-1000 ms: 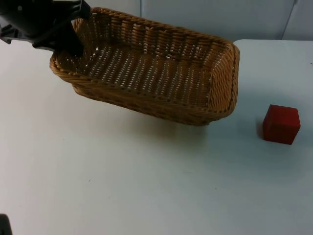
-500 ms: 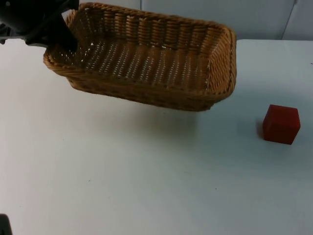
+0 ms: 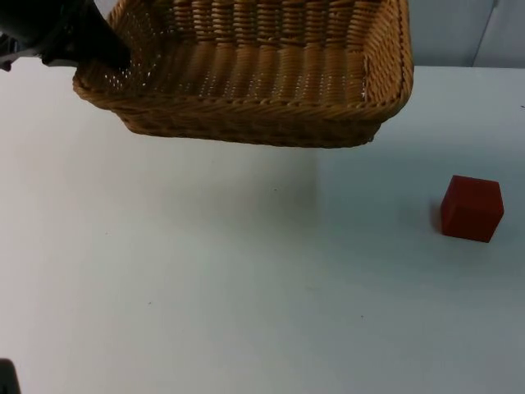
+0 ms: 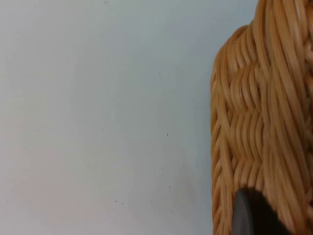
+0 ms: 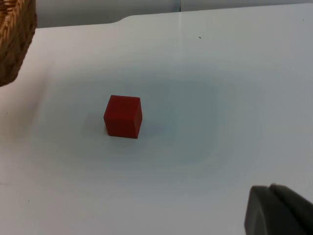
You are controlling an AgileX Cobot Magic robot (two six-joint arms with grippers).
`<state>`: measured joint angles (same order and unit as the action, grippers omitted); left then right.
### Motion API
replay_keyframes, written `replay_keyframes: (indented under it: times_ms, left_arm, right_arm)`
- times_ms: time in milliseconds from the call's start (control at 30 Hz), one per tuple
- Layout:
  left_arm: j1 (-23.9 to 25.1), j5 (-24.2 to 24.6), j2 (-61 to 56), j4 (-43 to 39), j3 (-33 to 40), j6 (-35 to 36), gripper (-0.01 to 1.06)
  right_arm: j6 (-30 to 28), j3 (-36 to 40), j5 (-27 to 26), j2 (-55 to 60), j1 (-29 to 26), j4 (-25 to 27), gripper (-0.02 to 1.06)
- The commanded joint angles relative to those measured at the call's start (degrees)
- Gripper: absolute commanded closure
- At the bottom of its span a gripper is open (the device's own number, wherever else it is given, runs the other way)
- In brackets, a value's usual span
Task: Pick up the basket with the left hand and place the cube into the basket with the right hand.
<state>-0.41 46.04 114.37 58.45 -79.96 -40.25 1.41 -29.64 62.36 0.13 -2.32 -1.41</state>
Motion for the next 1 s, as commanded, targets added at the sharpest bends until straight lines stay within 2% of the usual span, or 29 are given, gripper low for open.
replay_keyframes:
  times_ms: [0,567,667,800,900,967]
  left_arm:
    - [0.06,1.22,-1.06,2.67,-0.11,0.2,1.05]
    - [0.06,0.67,-1.06,2.67,-0.11,0.2,1.05]
    - [0.06,0.67,-1.06,2.67,-0.11,0.2,1.05]
    - [0.06,0.77,-1.06,2.67,-0.11,0.2,1.05]
    - [0.06,0.77,-1.06,2.67,-0.11,0.2,1.05]
    - [0.06,0.77,-1.06,2.67,-0.11,0.2,1.05]
  right_arm:
    - [0.08,0.4,-0.61,-0.13,0.14,0.19,1.04]
    - [1.15,0.4,-0.61,-0.13,0.14,0.19,1.04]
    - [1.6,0.29,-0.97,0.42,0.14,-2.26,1.04]
    - [1.6,-0.86,-3.24,7.48,0.14,-6.14,1.04]
    - [1.6,-2.8,-7.69,16.46,0.14,-6.37,1.04]
    - [1.71,-3.81,-8.44,19.26,0.14,-6.26,1.04]
